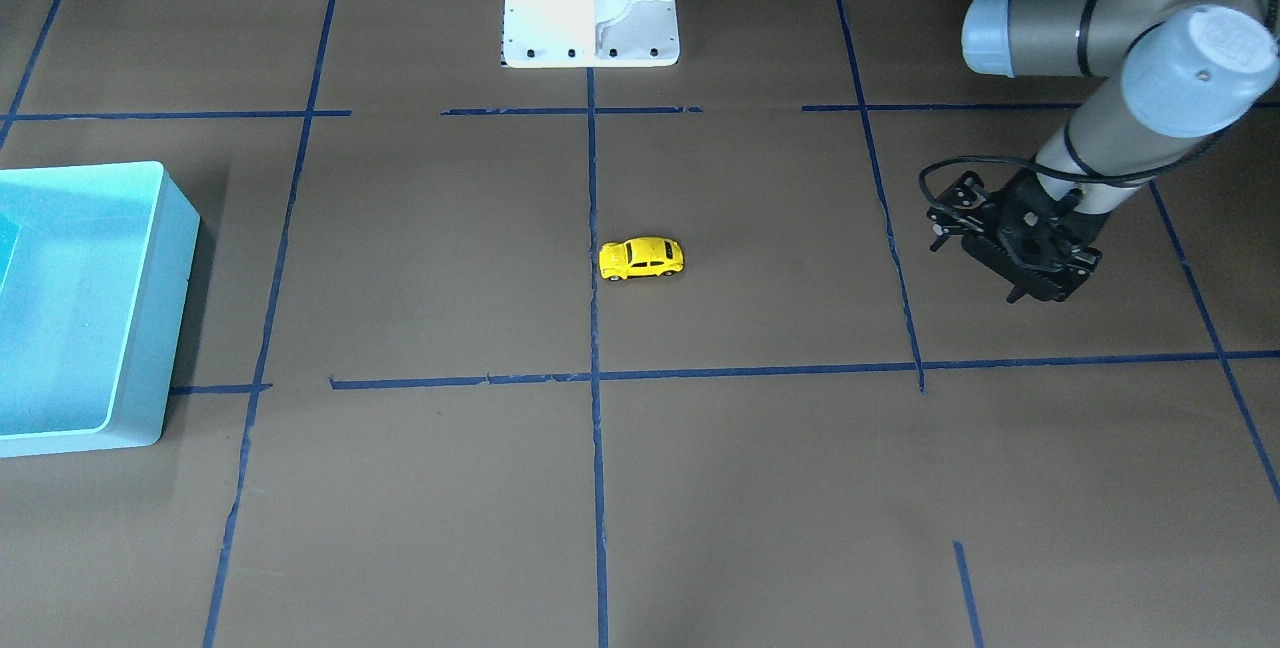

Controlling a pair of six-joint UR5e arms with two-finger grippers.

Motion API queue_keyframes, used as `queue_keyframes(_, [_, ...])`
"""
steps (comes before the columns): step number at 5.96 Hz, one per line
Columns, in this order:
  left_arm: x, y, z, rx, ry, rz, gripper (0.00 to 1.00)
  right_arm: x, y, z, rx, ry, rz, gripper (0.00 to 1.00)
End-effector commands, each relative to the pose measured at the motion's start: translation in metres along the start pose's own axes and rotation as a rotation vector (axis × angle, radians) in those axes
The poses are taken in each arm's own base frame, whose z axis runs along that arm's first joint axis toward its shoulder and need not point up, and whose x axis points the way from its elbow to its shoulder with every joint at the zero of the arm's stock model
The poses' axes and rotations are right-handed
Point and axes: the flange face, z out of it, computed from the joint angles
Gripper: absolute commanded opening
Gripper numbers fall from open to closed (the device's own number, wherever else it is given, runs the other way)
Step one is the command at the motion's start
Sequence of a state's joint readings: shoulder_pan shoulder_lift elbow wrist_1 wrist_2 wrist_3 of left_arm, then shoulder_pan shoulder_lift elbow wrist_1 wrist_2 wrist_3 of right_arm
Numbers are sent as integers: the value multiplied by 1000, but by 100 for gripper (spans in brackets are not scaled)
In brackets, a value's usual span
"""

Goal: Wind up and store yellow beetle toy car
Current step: 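Move the left gripper over the yellow beetle toy car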

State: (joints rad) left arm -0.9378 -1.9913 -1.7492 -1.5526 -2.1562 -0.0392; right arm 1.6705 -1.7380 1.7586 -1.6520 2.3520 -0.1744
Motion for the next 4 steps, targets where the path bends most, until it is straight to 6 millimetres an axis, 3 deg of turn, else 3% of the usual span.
queue_keyframes(1, [76, -43, 18, 32, -82, 138, 100, 0, 0, 0, -1, 0, 0, 100])
queue_keyframes(2, [106, -71, -1, 74, -76, 177, 100, -1, 0, -1, 2, -2, -4, 100])
queue_keyframes(3, [162, -92, 8, 44, -31, 229, 100, 1, 2, 1, -2, -3, 1, 100])
queue_keyframes(4, [200, -106, 7, 28, 3, 259, 100, 0, 1, 2, -5, -2, -1, 100])
